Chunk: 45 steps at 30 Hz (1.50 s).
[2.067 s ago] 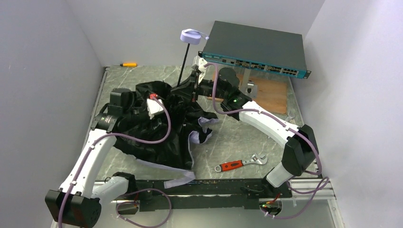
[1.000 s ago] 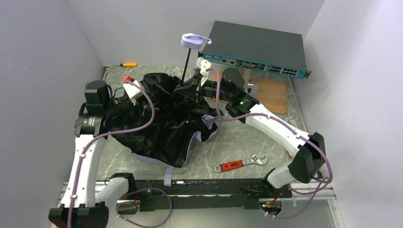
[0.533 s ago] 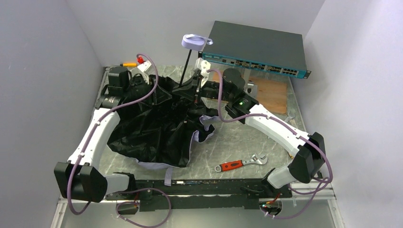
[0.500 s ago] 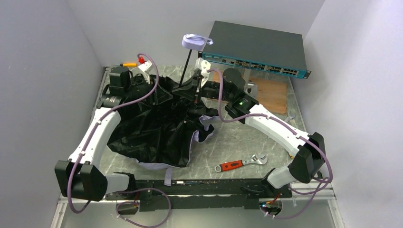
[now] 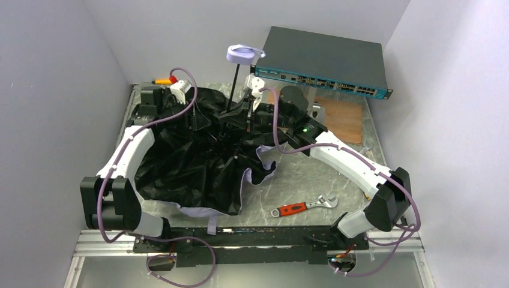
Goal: Open the umbrella
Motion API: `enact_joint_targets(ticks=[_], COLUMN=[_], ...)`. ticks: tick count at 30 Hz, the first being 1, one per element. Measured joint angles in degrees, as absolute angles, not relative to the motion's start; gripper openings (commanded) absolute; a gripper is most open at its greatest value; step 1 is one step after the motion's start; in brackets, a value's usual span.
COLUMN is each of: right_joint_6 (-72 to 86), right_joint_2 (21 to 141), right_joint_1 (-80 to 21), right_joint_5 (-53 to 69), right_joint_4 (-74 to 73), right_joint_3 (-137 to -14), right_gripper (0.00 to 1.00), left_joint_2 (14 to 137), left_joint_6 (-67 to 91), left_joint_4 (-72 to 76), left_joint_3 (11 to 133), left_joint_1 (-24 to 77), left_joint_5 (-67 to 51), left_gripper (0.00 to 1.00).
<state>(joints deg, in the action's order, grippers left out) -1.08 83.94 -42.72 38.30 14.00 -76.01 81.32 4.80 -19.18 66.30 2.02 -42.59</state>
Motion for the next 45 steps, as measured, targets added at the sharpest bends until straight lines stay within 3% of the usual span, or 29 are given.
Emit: enact_joint_targets(ticks=[3, 5, 10, 16, 24, 26, 28, 30, 31, 33, 36, 40, 45], right_joint_6=[-3.53, -5.02, -7.16, -8.67, -10.11, -10.50, -10.81, -10.98, -10.98, -10.61, -12.40, -14.74, -20.49], right_joint_2=[83.94, 83.94, 83.94, 85.73, 90.06, 90.78, 91.22, 91.44, 91.53, 91.68, 91.72, 91.81, 95.59], right_joint_1=[-42.76, -42.74, -42.76, -42.81, -42.81, -42.81, -42.81, -42.81, -42.81, -42.78, -42.15, -40.99, -37.58], right_joint_5=[37.56, 37.41, 37.82, 39.46, 41.65, 42.19, 42.52, 42.54, 42.54, 41.71, 42.13, 43.00, 44.84], right_joint_4=[10.26, 8.64, 6.02, 5.96, 5.67, 5.21, 4.71, 4.32, 4.29, 4.29, 3.27, 1.50, -5.13], right_joint_3=[-76.01, -76.01, -75.72, -75.11, -75.11, -75.13, -75.13, -75.13, -75.13, -75.13, -75.13, -73.56, -72.53], right_gripper=[0.00, 0.00, 0.00, 0.00, 0.00, 0.00, 0.00, 0.04, 0.17, 0.48, 0.67, 0.73, 0.71], left_joint_2=[81.52, 79.75, 70.98, 64.20, 63.31, 64.75, 66.98, 68.93, 69.71, 70.63, 71.13, 71.57, 72.01], left_joint_6=[2.31, 1.26, -1.48, -9.78, -11.18, -9.50, -7.11, -3.42, -1.67, 2.04, 5.04, 7.09, 7.86], left_joint_4=[-18.06, -15.42, -11.07, -14.13, -12.36, -11.38, -9.98, -8.01, -6.85, -5.80, -4.99, -5.04, -5.17], left_joint_3=[65.19, 63.00, 60.18, 68.12, 72.42, 73.21, 74.89, 76.16, 76.47, 76.64, 76.84, 77.32, 79.55], left_joint_1=[1.69, 1.65, 0.67, 1.02, 11.51, 13.17, 14.26, 14.72, 14.87, 15.07, 15.33, 14.37, 14.33], left_joint_5=[-46.26, -49.32, -54.41, -61.34, -59.83, -58.63, -58.24, -58.24, -58.24, -59.22, -58.48, -58.19, -58.72], left_gripper=[0.92, 0.95, 0.93, 0.94, 0.88, 0.81, 0.61, 0.23, 0.02, 0.00, 0.00, 0.00, 0.00])
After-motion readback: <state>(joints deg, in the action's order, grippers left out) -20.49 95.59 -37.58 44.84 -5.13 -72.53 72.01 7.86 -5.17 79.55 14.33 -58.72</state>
